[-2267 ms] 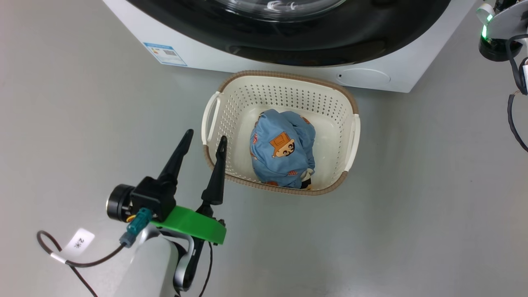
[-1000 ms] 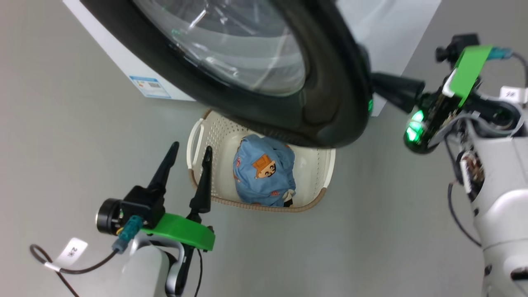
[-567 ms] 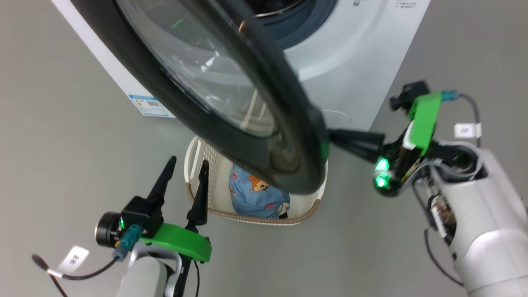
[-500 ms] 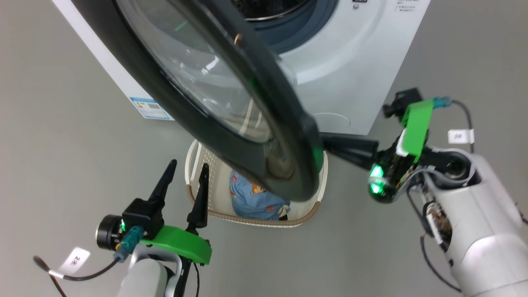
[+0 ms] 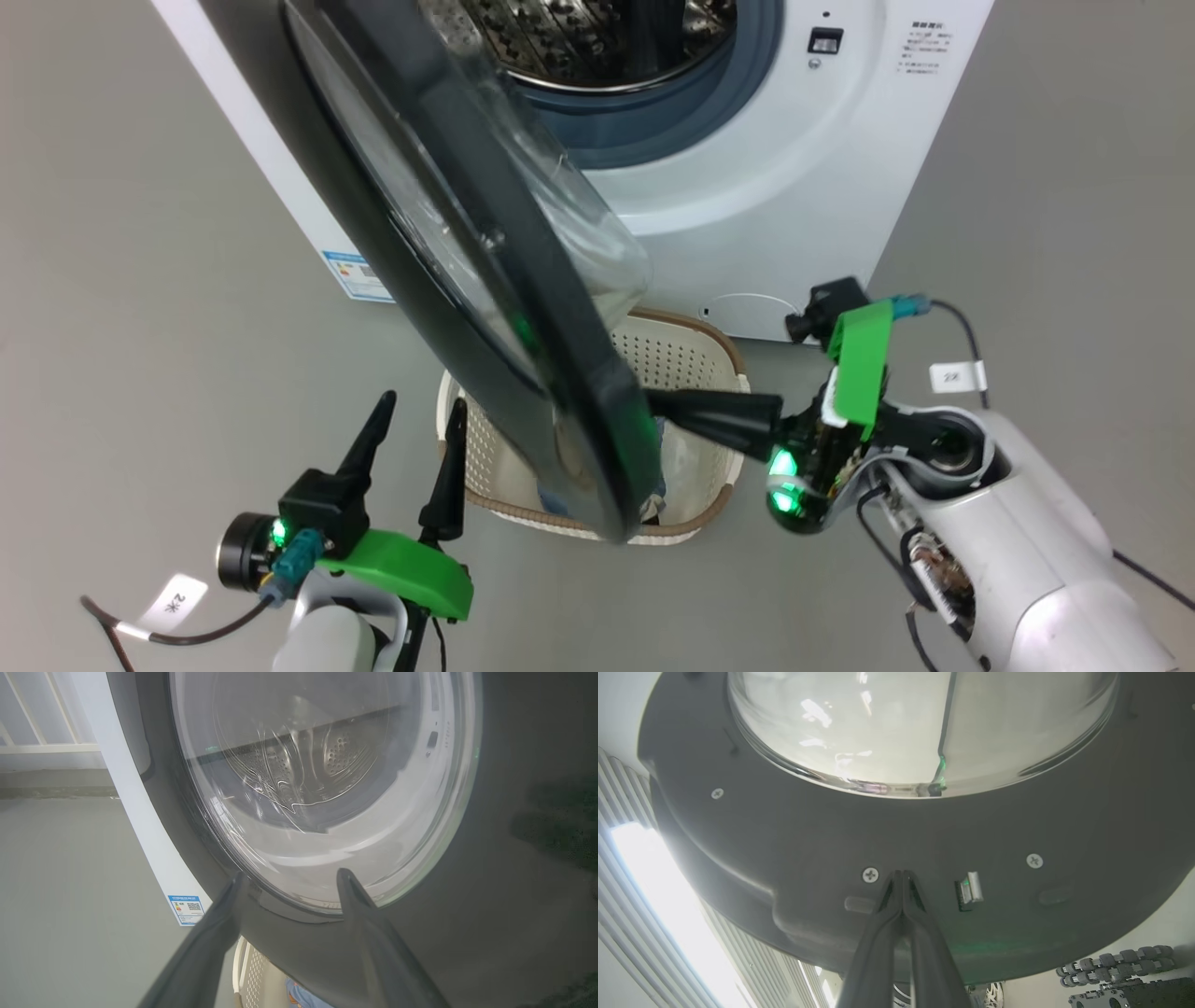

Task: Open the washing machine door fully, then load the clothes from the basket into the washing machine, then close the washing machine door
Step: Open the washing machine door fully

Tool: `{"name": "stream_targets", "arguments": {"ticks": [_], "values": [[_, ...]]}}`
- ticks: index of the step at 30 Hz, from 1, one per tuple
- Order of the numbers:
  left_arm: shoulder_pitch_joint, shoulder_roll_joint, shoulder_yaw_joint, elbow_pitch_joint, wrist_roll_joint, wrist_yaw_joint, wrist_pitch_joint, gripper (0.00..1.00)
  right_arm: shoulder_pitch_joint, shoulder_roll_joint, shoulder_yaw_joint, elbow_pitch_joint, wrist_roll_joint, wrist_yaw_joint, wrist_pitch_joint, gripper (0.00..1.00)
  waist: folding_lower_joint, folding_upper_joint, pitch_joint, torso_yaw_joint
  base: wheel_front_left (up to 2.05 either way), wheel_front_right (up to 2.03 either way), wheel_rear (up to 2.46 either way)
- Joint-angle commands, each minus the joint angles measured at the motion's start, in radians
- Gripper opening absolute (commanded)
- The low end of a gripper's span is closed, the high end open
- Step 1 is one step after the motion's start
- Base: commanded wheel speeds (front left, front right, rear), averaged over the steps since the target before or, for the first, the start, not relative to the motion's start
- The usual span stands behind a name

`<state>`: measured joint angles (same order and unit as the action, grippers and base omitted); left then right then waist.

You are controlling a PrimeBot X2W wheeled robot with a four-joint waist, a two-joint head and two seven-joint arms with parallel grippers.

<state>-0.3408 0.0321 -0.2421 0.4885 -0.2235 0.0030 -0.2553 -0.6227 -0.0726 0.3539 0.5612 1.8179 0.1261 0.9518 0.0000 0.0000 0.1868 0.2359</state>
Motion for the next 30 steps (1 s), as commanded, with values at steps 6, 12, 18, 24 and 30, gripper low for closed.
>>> {"name": "stream_targets", "arguments": {"ticks": [6,12,18,24,30], "values": [[0.015,0.02,0.036,-0.005,0.015,-0.001,-0.006,1.0,0.031,0.022,0.066,-0.037,0.044,0.005,-0.025,0.0,0.0,0.0,-0.025,0.016,0.0,0.0,0.0],[0.025,0.021,0.042,0.007,0.017,-0.004,-0.006,1.0,0.053,0.022,0.114,-0.049,0.087,0.005,-0.049,0.0,0.0,0.0,-0.048,0.025,0.0,0.0,0.0],[0.032,0.02,0.041,0.012,0.018,-0.004,-0.006,1.0,0.068,0.022,0.139,-0.055,0.123,0.005,-0.072,0.0,0.0,0.0,-0.065,0.03,0.0,0.0,0.0],[0.037,0.02,0.042,0.014,0.017,-0.004,-0.006,1.0,0.079,0.022,0.146,-0.051,0.129,0.005,-0.092,0.0,0.0,0.0,-0.078,0.028,0.0,0.0,0.0],[0.043,0.02,0.045,0.014,0.015,-0.002,-0.006,1.0,0.094,0.021,0.144,-0.046,0.128,0.005,-0.117,0.0,0.0,0.0,-0.093,0.023,0.0,0.0,0.0]]}}
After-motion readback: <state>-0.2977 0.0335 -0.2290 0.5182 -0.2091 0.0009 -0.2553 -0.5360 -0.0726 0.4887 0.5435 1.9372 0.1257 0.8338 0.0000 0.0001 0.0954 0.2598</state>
